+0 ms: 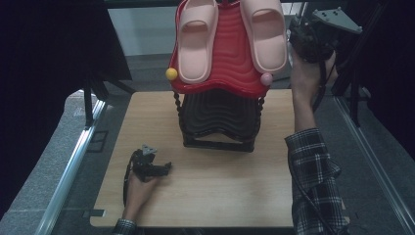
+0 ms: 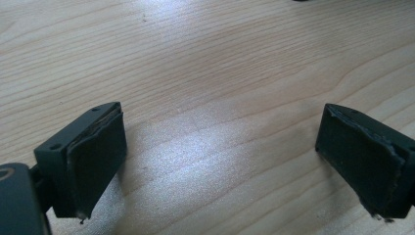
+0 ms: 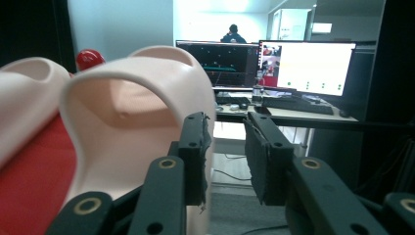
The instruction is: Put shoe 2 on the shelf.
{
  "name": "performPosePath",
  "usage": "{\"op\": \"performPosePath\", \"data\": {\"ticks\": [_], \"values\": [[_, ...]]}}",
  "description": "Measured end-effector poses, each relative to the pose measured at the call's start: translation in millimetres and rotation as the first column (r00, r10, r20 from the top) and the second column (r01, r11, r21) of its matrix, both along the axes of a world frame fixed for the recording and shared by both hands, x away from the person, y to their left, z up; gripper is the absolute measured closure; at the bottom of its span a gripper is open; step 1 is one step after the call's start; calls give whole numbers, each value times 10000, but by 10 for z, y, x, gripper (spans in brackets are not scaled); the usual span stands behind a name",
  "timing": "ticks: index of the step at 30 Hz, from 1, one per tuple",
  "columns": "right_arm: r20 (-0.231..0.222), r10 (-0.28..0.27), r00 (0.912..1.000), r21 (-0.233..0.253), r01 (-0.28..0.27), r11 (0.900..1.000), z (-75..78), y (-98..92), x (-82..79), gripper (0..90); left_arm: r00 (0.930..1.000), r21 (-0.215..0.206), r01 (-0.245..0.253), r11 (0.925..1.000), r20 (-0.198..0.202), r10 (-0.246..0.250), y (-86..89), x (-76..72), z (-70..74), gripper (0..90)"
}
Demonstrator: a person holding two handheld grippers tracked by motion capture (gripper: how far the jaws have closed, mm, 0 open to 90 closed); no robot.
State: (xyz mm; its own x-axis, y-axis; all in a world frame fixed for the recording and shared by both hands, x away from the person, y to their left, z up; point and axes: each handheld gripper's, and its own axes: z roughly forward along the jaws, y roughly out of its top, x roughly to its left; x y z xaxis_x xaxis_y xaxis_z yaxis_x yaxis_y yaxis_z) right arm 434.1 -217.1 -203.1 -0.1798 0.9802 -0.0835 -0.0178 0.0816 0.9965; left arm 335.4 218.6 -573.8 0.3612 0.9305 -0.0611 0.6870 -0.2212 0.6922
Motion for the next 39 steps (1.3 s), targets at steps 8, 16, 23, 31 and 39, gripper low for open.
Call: {"op": "performPosePath", "data": {"ticks": [8,16,23,31,39], "values": [[32,389,9992,-261,-388,9989,-283,-190,-86,896,10000,-7,-16,10000,9,16,-2,0,-1,47],[184,785,9967,-719,-770,9944,-603,-163,-148,897,10000,-5,-32,10000,29,32,-3,1,-2,47],[322,1009,9944,-445,-994,9941,-756,-150,-145,897,10000,-5,-38,10000,30,38,-4,0,-2,47],[107,1296,9915,-988,-1279,9869,-693,95,-110,896,10000,21,-17,10000,18,17,-2,0,-1,47],[-54,1774,9841,-1551,-1761,9721,-659,274,-11,896,10000,-5,-39,10000,10,39,-4,-2,-1,47]]}}
